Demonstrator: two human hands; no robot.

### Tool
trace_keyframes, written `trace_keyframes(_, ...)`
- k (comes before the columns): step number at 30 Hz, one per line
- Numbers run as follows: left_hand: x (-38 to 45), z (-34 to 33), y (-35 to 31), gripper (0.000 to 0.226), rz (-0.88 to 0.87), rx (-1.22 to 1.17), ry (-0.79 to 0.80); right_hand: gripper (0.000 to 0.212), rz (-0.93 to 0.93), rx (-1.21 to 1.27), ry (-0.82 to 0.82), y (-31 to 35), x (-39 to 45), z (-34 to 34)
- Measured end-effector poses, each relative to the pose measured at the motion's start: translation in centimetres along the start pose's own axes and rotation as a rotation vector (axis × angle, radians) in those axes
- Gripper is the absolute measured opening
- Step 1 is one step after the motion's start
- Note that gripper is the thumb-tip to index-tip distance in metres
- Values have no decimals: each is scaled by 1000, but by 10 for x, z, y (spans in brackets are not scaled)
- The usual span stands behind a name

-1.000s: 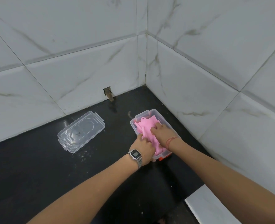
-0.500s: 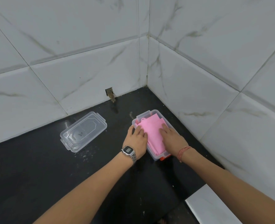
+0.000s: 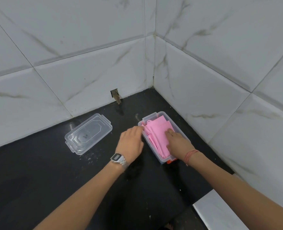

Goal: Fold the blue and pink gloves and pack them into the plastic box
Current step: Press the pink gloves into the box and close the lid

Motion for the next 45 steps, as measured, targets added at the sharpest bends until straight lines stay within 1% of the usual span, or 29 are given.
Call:
trace_keyframes(1, -3, 2, 23, 41, 77, -15, -6, 61, 8, -3, -6, 2, -2, 0)
trace_keyframes(3, -8, -1, 76, 34, 254, -19, 39, 60, 24, -7, -24, 7, -7, 1)
trace_keyframes(5, -18, -4, 127, 33, 400, 5, 91, 59, 39, 3, -41, 14, -12, 2)
trace_keyframes(7, -33, -8, 168, 35, 522, 53, 141, 57, 75, 0, -59, 25, -17, 4)
trace_keyframes(9, -45, -10, 195, 36, 590, 115, 178, 51, 122, -28, -85, 37, -22, 4)
trace_keyframes(12, -51, -7, 207, 27, 578, 179, 174, 43, 147, 3, -129, 49, -28, 2)
trace_keyframes(15, -53, -7, 203, 15, 524, 264, 183, 49, 141, 2, -115, 56, -31, -4)
trace_keyframes(17, -56, -9, 195, 12, 485, 300, 204, 52, 127, -25, -96, 59, -30, -9)
trace_keyframes(19, -58, -8, 187, 11, 463, 294, 195, 50, 101, -13, -103, 59, -29, -11)
trace_keyframes(22, -56, 10, 170, 8, 416, 208, 70, 48, 87, -7, -121, 61, -30, -14)
trace_keyframes(25, -53, 37, 152, 15, 330, 111, -98, 50, 84, 53, -120, 60, -32, -18)
trace_keyframes(27, -51, 53, 148, 16, 335, 11, -177, 50, 109, 87, -125, 64, -34, -21)
trace_keyframes(32, -54, 90, 147, 12, 435, -331, -332, 51, 164, 81, -110, 80, -37, -25)
trace_keyframes(34, -61, 104, 144, 15, 476, -512, -414, 56, 179, 95, -158, 82, -42, -16)
trace_keyframes(35, -64, 106, 141, 18, 498, -612, -435, 58, 180, 124, -205, 82, -45, -9)
trace_keyframes(36, -67, 104, 139, 14, 531, -728, -441, 59, 173, 178, -256, 81, -49, -1)
trace_keyframes(37, -70, 99, 136, 6, 578, -882, -434, 58, 157, 263, -304, 79, -54, 7)
trace_keyframes(38, -72, 91, 131, 5, 632, -1053, -418, 57, 136, 378, -343, 76, -59, 13)
trace_keyframes(40, -74, 71, 115, 13, 726, -1325, -367, 53, 108, 649, -384, 70, -67, 20)
trace_keyframes(43, -70, 46, 76, 12, 786, -1565, -257, 48, 93, 948, -377, 65, -72, 28)
trace_keyframes(45, -67, 29, 51, 9, 801, -1652, -179, 44, 60, 1076, -415, 52, -72, 33)
Point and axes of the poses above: each hand's wrist, its own x-axis towards the middle knuckle, its own z-axis out of the back of the hand, y = z × x, the point moved 10 cm from there along x, towards the middle knuckle, and after that the axes turned 8 degrees about z, right-handed, at the moved point
